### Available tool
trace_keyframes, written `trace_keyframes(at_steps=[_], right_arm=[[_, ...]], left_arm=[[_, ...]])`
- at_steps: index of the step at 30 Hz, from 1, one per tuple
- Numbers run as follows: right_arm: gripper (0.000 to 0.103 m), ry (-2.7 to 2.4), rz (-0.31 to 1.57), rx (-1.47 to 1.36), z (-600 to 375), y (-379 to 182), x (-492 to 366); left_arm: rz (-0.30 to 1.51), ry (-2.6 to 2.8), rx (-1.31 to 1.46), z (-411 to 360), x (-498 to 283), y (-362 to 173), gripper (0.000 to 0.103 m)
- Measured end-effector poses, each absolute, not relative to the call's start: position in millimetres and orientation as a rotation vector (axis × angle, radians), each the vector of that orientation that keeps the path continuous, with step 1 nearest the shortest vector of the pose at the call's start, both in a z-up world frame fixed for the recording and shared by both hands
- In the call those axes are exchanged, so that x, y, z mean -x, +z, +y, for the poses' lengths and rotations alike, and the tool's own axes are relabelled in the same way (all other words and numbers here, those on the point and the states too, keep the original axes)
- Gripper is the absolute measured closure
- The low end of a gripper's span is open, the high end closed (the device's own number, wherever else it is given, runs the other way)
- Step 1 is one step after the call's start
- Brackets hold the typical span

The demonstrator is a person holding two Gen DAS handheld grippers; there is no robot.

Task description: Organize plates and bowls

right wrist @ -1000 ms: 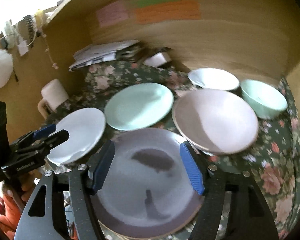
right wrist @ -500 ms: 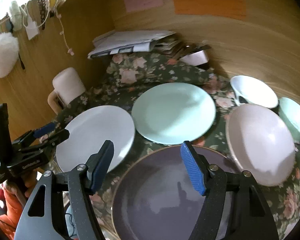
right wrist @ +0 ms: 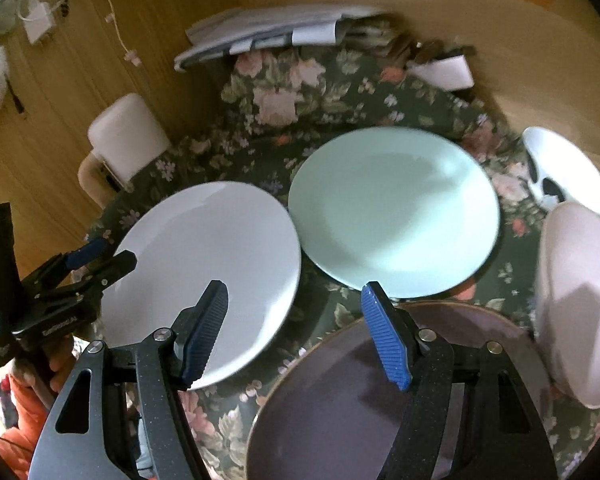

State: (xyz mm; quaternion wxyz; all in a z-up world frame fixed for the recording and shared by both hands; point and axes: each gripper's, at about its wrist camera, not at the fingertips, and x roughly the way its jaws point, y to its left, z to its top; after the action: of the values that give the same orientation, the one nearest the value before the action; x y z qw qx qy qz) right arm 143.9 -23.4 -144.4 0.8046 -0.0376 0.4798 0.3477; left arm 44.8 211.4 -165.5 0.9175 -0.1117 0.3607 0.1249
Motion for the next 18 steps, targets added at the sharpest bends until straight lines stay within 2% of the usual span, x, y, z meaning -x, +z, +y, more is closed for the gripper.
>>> trace_keyframes(at_steps=[4,10,12,14,18], right_arm=[[0.038,0.754,1.086,0.099,-11.9,-155.1,-148.7],[0.053,0.763,1.12,0.128,1.8,-164.4,-153.2],[0.059,0.762,1.131,0.126,4.7,-167.9,-155.6],[0.065,0.764,1.141,0.128,7.1,-170.2,-157.3],[0.07,0.773,1.161,0.132,12.6,-173.5,-160.0]], left_arm=[[0.76,0.247,0.232,217.1,-45.1,-170.3,0.03],[0.782,0.228,0.254,225.0,-46.3,-177.8,0.045],[0.792,0.215,0.269,227.6,-46.8,-179.9,0.056],[0.804,0.207,0.279,229.8,-48.0,-181.5,0.059],[0.811,0.197,0.289,232.2,-49.0,-182.0,0.065]])
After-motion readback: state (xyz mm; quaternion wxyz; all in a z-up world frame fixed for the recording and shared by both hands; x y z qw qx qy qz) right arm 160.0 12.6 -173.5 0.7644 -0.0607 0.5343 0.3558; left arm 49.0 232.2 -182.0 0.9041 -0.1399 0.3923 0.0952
